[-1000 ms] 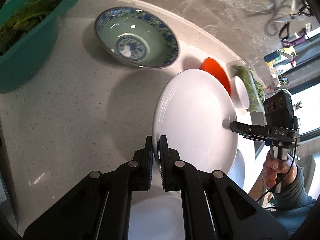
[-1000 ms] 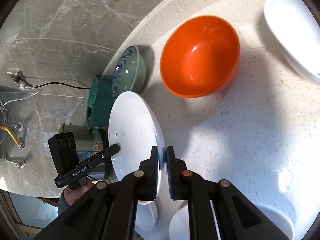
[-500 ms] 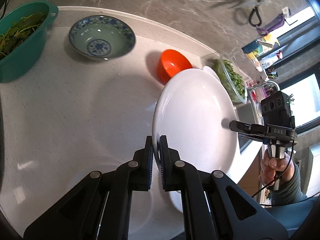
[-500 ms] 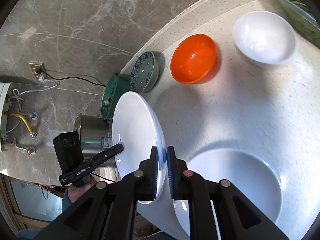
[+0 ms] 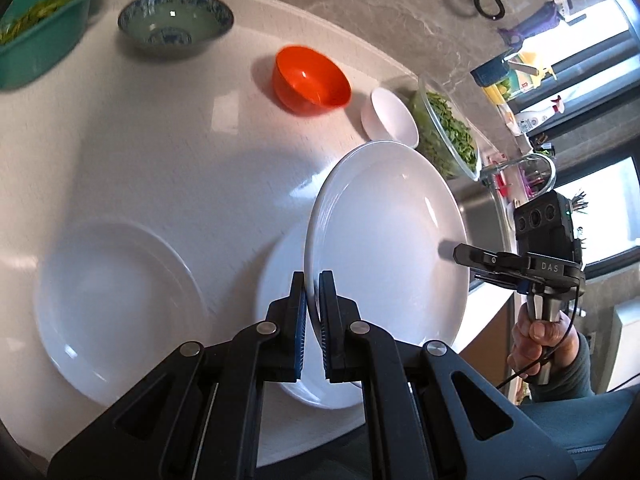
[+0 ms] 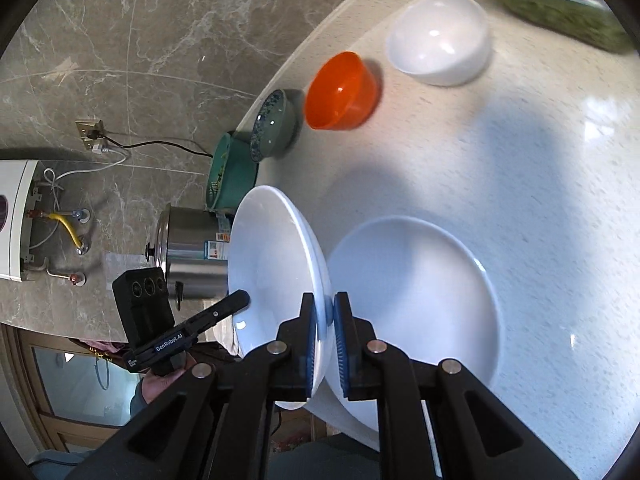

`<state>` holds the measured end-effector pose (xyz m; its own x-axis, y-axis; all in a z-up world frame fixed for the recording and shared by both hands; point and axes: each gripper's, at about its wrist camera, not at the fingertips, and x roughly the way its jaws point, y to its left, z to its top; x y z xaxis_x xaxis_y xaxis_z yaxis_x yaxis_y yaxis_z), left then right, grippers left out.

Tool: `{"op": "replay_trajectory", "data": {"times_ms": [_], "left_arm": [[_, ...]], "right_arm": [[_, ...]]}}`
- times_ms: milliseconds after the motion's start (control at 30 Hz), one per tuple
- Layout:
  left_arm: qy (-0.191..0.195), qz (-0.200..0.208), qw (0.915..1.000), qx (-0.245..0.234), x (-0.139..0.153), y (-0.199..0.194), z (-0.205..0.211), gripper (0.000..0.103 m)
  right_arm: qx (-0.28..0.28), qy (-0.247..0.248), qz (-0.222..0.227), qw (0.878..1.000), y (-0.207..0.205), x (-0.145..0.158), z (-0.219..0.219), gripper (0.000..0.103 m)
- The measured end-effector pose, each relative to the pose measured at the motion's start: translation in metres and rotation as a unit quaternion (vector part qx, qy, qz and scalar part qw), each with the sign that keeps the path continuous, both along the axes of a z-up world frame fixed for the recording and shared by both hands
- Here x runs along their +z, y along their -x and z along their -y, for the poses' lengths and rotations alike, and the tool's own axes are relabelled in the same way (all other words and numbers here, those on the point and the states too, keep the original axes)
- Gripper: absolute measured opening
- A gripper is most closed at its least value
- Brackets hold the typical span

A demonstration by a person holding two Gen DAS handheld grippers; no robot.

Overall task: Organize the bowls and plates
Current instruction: 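Lift the white plate with both grippers and carry it over the large plate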

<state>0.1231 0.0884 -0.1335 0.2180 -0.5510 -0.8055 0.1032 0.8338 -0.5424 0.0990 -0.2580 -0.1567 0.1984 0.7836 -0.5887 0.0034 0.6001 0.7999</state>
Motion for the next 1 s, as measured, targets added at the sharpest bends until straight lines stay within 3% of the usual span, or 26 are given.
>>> {"op": "replay_trajectory", "data": {"times_ms": [333,567,1000], "left_arm": [[0.005,-0.027,0.9994,0.023,-0.028,0.038,0.034,0.005],[-0.021,-0.031,0.9989,0.027,-0.044,0.057,0.044,0.005],[-0.056,-0.043,0.9970,0.031,-0.085,0.054,0.054,0.006]], "right_arm": [[0.013,0.002,-0.019,1.000,0.021,-0.022,0.030,0.013],[0.020,0.004,-0.036,0.999,0.024,-0.043,0.036,0.013],[0.033,0.045,-0.049,0.997,0.020,-0.070,0.026,0.013]]}}
